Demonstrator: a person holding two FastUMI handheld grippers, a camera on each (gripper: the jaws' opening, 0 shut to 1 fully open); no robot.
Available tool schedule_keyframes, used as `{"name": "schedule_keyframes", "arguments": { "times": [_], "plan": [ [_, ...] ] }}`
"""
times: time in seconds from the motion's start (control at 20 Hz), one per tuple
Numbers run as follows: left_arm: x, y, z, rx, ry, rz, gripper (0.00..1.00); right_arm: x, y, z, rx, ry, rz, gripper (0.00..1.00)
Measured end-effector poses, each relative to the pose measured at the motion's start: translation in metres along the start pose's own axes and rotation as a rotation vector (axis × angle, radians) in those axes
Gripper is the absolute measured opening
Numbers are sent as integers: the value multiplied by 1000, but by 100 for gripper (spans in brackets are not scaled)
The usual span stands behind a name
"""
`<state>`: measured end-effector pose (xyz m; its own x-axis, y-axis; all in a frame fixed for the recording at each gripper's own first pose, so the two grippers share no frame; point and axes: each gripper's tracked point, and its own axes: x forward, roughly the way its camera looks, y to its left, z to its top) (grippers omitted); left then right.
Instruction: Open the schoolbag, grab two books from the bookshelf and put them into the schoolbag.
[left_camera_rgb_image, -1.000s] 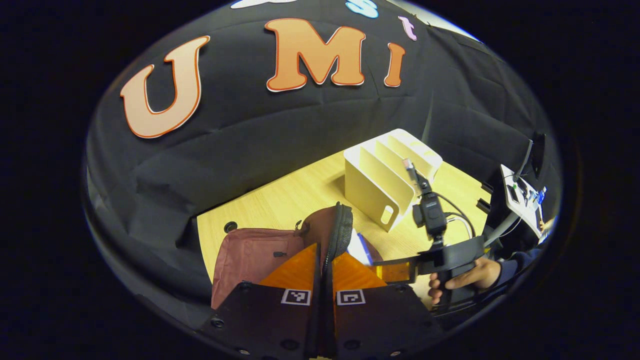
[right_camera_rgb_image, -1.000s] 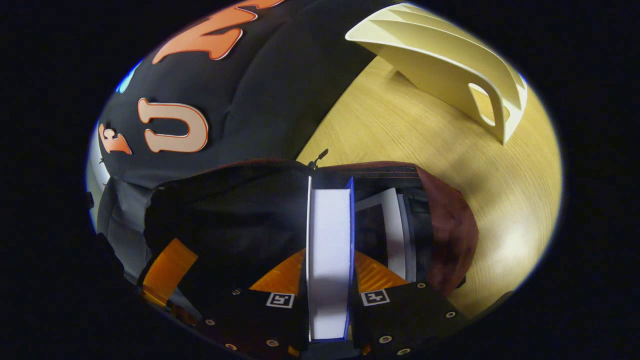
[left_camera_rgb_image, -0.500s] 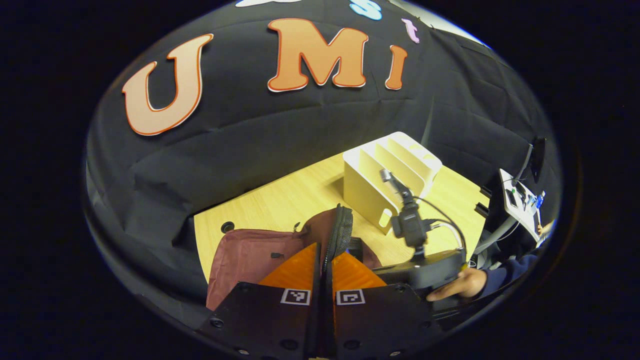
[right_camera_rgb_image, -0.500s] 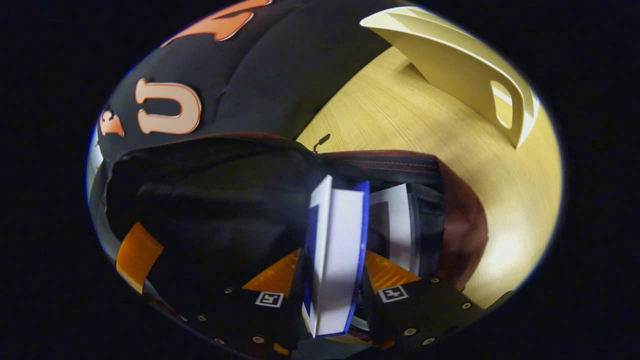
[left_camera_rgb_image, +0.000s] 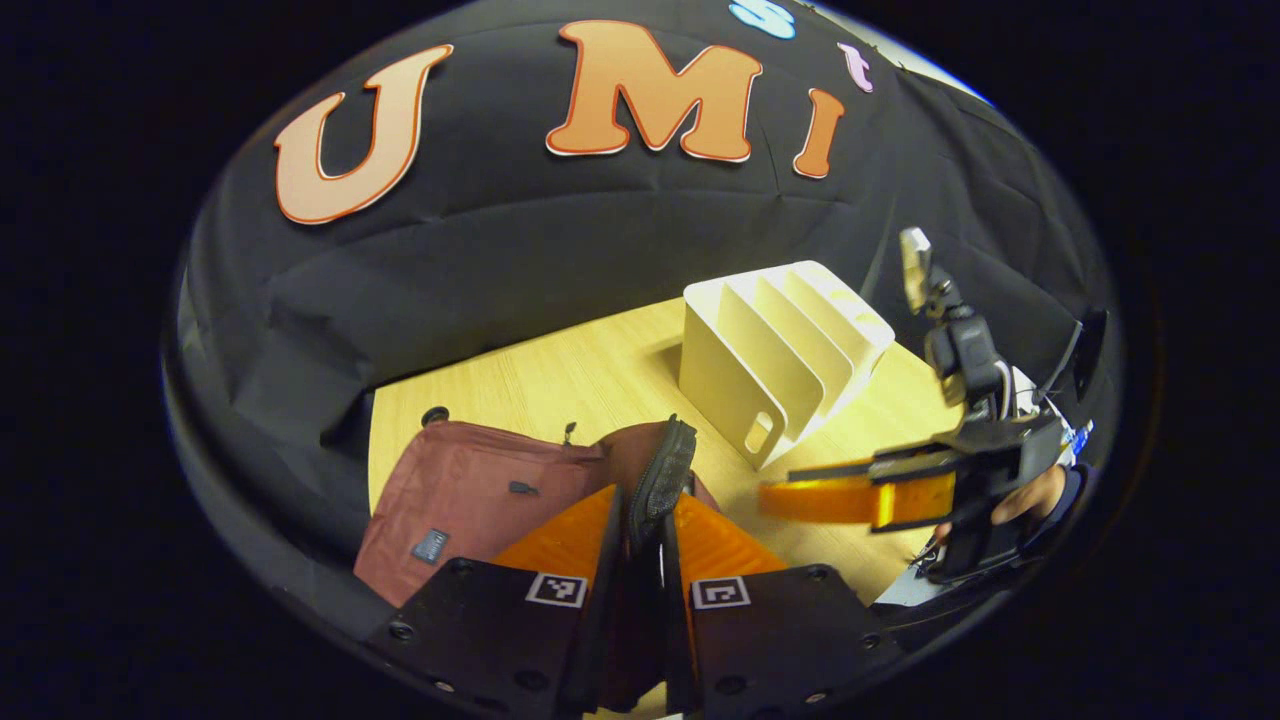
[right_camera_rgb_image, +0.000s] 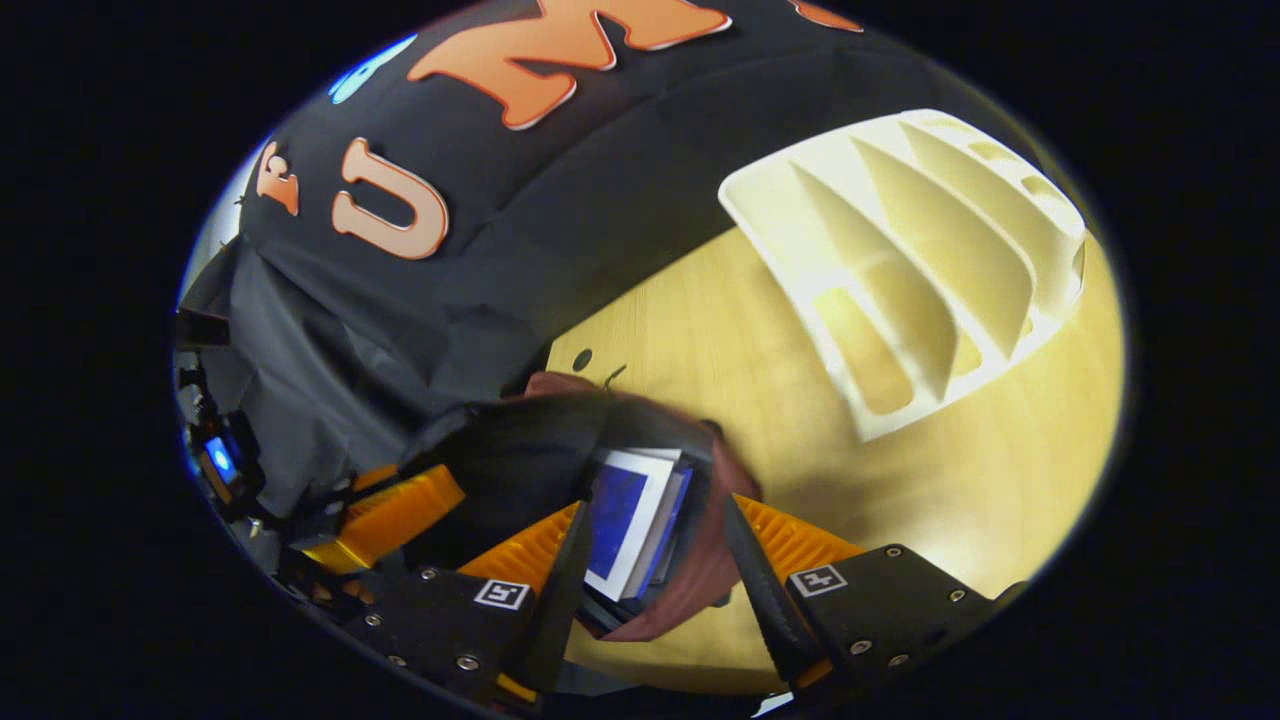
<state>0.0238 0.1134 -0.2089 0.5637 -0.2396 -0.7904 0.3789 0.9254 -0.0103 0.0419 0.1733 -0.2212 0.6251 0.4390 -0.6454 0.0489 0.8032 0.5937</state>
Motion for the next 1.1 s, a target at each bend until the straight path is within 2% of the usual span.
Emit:
{"name": "schedule_keyframes", "arguments": {
  "times": [0.05, 0.25, 0.5, 0.55, 0.65, 0.7, 0.75, 0.85, 1.0, 1.05, 1.1],
  "plan": [
    [4, -10, -2, -11, 5, 23, 28, -13, -11, 12, -21, -21, 3, 82],
    [15, -52, -15, -77, 37, 146, 29, -64, -64, 52, -108, -52, 10, 96],
    [15, -109, -2, -179, -7, 241, 37, -112, -110, 85, -234, -65, 30, 96],
    [14, -119, 2, -192, -25, 259, 46, -120, -115, 90, -253, -72, 31, 97],
    [10, -140, 15, -221, -68, 284, 51, -139, -122, 103, -290, -109, 35, 97],
    [9, -149, 23, -227, -91, 295, 51, -148, -126, 109, -311, -128, 36, 96],
    [5, -158, 32, -229, -119, 302, 46, -158, -129, 115, -332, -149, 34, 97],
    [1, -175, 52, -212, -165, 311, 56, -176, -132, 129, -365, -199, 13, 96],
    [-6, -196, 88, -168, -254, 307, 62, -206, -133, 156, -396, -316, -27, 96],
    [-10, -199, 97, -162, -298, 311, 67, -217, -133, 162, -403, -361, -44, 96],
    [-13, -204, 107, -160, -327, 300, 80, -224, -132, 169, -415, -399, -60, 96]
  ]
}}
